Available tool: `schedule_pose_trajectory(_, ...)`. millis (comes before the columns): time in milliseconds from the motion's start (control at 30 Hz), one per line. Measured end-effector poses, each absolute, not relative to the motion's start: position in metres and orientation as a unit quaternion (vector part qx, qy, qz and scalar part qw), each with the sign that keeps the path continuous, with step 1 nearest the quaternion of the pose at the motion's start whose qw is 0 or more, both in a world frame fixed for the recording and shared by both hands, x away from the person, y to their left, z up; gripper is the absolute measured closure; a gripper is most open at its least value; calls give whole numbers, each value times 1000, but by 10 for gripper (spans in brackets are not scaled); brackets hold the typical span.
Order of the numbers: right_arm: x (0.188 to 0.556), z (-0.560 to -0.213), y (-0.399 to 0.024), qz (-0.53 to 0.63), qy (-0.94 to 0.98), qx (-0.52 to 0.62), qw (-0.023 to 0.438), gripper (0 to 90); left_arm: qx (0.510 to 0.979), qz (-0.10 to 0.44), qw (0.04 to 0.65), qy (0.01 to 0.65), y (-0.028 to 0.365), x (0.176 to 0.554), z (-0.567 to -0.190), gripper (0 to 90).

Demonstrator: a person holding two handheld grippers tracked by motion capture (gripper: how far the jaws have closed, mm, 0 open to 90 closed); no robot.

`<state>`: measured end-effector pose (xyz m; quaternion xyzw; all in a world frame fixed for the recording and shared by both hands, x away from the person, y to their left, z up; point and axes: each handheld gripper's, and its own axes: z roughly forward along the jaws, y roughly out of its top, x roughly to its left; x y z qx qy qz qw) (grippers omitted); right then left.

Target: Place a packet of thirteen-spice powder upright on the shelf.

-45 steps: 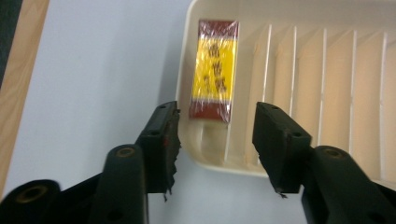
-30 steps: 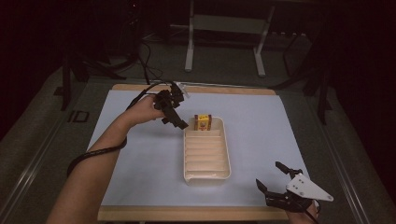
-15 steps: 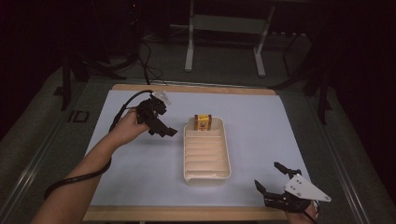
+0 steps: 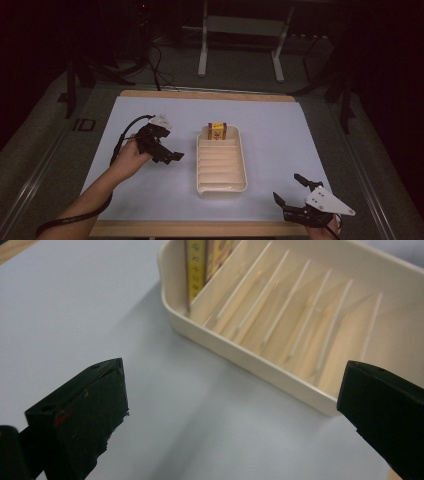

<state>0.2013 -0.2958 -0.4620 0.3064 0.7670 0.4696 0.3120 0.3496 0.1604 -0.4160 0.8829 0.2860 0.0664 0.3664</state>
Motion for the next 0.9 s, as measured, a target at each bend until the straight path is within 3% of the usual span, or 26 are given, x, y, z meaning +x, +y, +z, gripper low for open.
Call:
schedule_pose_trajectory(433, 201, -462, -296, 470, 765, 310, 312, 143, 864, 100, 382, 314, 156, 304, -441, 0)
schedule_pose_trajectory(900, 201, -462, -296, 471, 763, 311, 316, 142, 835, 90, 433, 327, 161, 266, -461, 0)
